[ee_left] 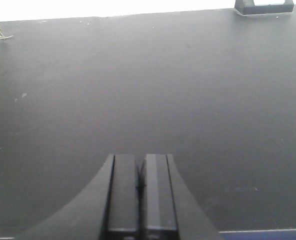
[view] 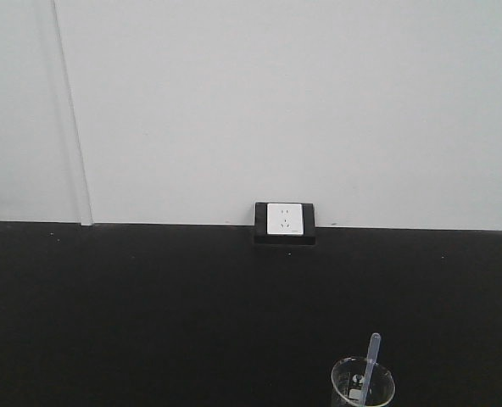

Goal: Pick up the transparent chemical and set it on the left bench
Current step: 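Lower the open right gripper over the dropper bulb in the glass beaker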

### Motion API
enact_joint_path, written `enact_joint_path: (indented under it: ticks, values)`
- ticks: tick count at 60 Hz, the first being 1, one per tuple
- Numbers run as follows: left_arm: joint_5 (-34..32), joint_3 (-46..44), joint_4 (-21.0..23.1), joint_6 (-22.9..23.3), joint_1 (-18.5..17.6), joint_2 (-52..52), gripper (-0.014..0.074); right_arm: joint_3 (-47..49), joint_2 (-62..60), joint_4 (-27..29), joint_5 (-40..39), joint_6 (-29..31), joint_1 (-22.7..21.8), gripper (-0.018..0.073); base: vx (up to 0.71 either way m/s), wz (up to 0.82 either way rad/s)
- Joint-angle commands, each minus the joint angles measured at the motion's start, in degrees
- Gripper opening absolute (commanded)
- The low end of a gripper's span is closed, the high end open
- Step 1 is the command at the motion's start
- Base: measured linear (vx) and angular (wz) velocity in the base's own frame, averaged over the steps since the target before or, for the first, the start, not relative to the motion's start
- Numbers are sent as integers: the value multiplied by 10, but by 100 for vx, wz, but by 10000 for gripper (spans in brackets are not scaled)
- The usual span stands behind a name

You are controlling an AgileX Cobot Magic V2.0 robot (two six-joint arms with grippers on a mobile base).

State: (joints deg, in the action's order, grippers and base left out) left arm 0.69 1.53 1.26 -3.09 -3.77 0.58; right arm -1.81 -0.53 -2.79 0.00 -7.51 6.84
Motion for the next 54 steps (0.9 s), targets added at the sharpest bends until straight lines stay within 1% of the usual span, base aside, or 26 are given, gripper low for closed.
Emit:
enact_joint_path:
  ticks: [1, 35, 39, 45, 48, 51, 54]
  values:
    - [-45, 9, 0, 4, -1, 11, -3, -3, -7, -1, -43, 2, -1, -8, 0, 0]
    - [-45, 9, 0, 4, -1, 11, -3, -2, -7, 0, -50, 2, -1, -8, 0, 0]
    - [-45, 9, 0, 4, -1, 11, -3, -2, -7, -1, -70, 2, -1, -8, 0, 0]
    - [-45, 9, 0, 4, -1, 11, -3, 0, -7, 7, -151, -4, -1, -8, 0, 0]
    - [-45, 9, 0, 4, -1, 11, -3, 3, -7, 13, -183, -16, 0, -8, 0, 0]
    - [-45, 9, 0, 4, -1, 11, -3, 19, -7, 18, -192, -33, 0, -8, 0, 0]
    - [-45, 9, 0, 4, -1, 11, -3, 44, -4, 18, -170, -46, 0, -8, 0, 0]
